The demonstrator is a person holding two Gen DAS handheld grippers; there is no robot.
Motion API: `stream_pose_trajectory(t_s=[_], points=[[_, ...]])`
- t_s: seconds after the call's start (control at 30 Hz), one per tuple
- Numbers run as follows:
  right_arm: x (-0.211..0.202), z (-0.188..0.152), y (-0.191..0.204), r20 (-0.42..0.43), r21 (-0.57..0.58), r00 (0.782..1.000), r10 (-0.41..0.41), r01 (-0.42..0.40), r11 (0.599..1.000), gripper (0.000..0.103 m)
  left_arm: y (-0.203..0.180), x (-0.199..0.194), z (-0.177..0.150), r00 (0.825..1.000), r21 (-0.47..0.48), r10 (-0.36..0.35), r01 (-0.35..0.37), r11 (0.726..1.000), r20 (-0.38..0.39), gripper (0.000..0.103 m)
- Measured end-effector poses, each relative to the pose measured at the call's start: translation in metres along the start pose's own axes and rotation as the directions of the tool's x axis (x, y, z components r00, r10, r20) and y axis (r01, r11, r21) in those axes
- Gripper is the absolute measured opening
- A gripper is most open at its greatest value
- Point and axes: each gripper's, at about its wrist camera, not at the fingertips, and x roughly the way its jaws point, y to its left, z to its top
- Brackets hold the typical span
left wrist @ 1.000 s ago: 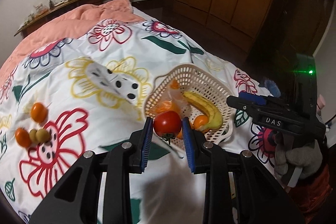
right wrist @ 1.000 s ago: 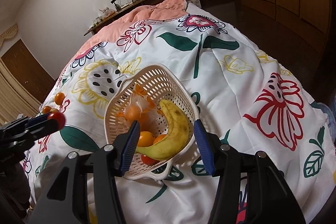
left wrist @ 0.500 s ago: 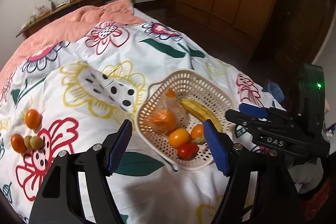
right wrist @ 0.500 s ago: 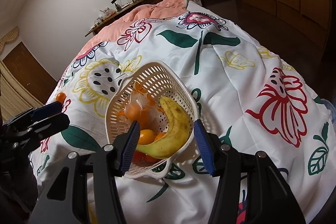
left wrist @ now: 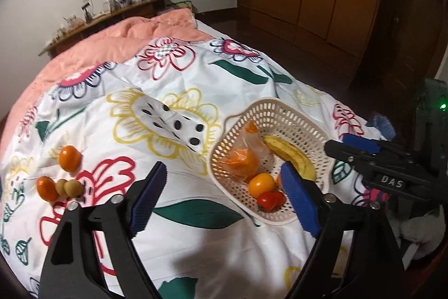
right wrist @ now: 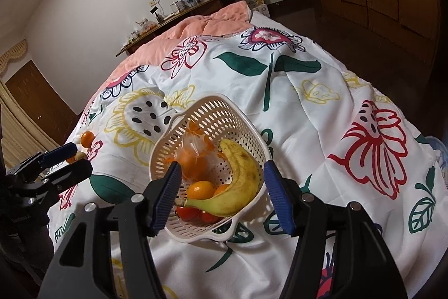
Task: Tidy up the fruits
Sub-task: 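Move the left gripper back toward the loose oranges and kiwis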
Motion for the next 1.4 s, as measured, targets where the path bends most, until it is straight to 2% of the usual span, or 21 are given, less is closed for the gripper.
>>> stream_pose_trajectory(t_s=[0.13,0.27,0.9,0.97,1.03,1.2,1.27,1.4], points=[[-0.002,0.000,0.003,0.006,-0.001,1.000,0.005,-0.005,1.000,0.061,0.002,-0.005,-0.002,0.997,0.019,0.072,-0.072,0.997,0.031,0.094],[-0.002,-0.001,0.005,0.015,-0.004,1.000,-0.001,0.001,1.000,0.062,0.006,-0.007,-0.004,0.994,0.021,0.106,-0.106,0.994,0.033,0.094],[0.001,-0.005,0.015,0.018,-0.009,1.000,0.010,-0.009,1.000,0.064,0.012,-0.014,-0.011,0.990,0.022,0.133,-0.134,0.991,0.038,0.095],[0.001,-0.006,0.018,0.021,-0.014,1.000,0.012,-0.012,1.000,0.066,0.014,-0.016,-0.012,0.990,0.016,0.133,-0.134,0.991,0.040,0.095],[0.000,-0.006,0.021,0.027,-0.019,1.000,0.014,-0.014,1.000,0.073,0.017,-0.018,-0.013,0.990,0.009,0.134,-0.135,0.991,0.042,0.095],[-0.003,-0.005,0.025,0.045,-0.026,0.999,0.018,-0.017,1.000,0.075,0.023,-0.021,-0.015,0.990,-0.007,0.135,-0.135,0.991,0.047,0.095],[-0.006,-0.006,0.026,0.068,-0.018,0.997,0.021,-0.020,1.000,0.081,0.027,-0.024,-0.016,0.990,-0.011,0.132,-0.132,0.991,0.049,0.095],[-0.009,-0.004,0.029,0.085,-0.011,0.995,0.043,-0.042,0.999,0.081,0.043,-0.034,-0.018,0.988,-0.034,0.137,-0.135,0.990,0.063,0.095]])
